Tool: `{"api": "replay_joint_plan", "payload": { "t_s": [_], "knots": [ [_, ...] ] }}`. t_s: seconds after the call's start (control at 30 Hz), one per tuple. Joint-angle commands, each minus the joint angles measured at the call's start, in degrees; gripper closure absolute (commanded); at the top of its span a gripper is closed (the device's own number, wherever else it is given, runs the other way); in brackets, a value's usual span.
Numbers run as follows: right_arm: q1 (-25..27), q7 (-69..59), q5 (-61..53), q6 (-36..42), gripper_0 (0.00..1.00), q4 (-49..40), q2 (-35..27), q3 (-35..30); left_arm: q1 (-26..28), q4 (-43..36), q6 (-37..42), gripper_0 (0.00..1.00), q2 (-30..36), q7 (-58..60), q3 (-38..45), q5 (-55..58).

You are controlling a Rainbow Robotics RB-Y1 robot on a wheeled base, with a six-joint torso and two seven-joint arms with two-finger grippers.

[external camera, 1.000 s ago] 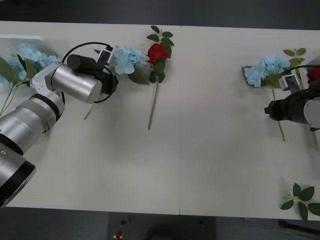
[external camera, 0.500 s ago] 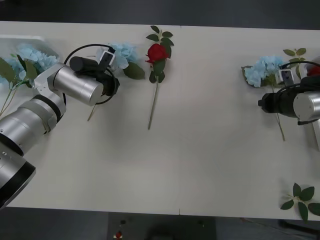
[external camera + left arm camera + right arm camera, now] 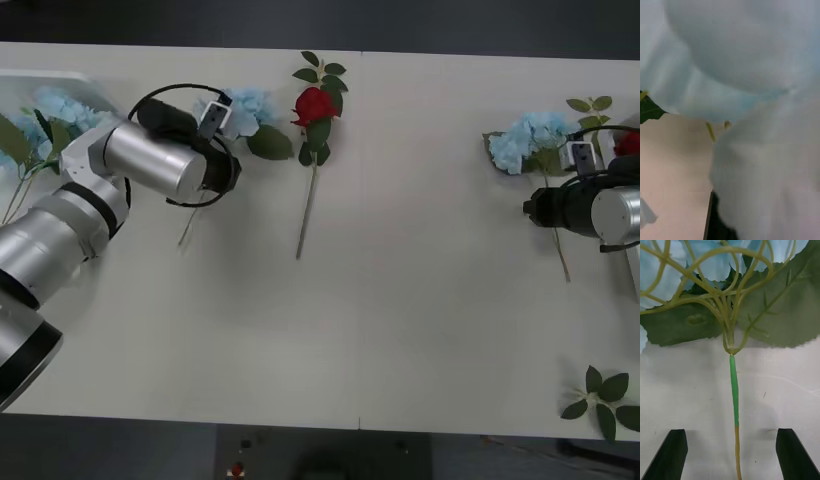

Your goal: Put the red flowers into the right box and the blue flowers into the left box

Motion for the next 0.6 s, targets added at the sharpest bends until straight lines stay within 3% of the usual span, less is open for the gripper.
{"api": "replay_joint_plan", "payload": {
  "t_s": [0.03,0.13,0.17,0.23,0.27,0.6],
  "knots": [
    [-1.0,-2.2,-0.4,-0.4,0.40,0.2,1.0,0.0,-1.9,-12.1,9.6,1.00,6.5,-0.8,0.7,5.0],
    [-1.0,-2.4,-0.4,-0.4,0.44,0.7,1.5,-0.1,-1.9,-17.9,15.3,1.00,10.2,-0.8,0.7,9.6],
    [-1.0,-2.5,-0.1,-0.5,0.51,0.9,1.8,0.0,-1.9,-20.2,17.2,1.00,11.8,-0.8,0.9,11.5],
    [-1.0,-2.6,0.2,-0.5,0.74,1.1,1.9,0.0,-1.9,-22.5,19.2,1.00,13.4,-0.9,1.0,13.6],
    [-1.0,-2.7,0.5,-0.4,1.00,1.1,1.9,0.0,-1.9,-24.2,20.6,1.00,14.9,-1.0,1.4,15.4],
    [-1.1,-3.0,1.1,-0.4,1.00,1.1,1.9,0.8,-1.7,-33.6,35.1,1.00,20.6,-4.0,11.2,25.4]
  ]
}}
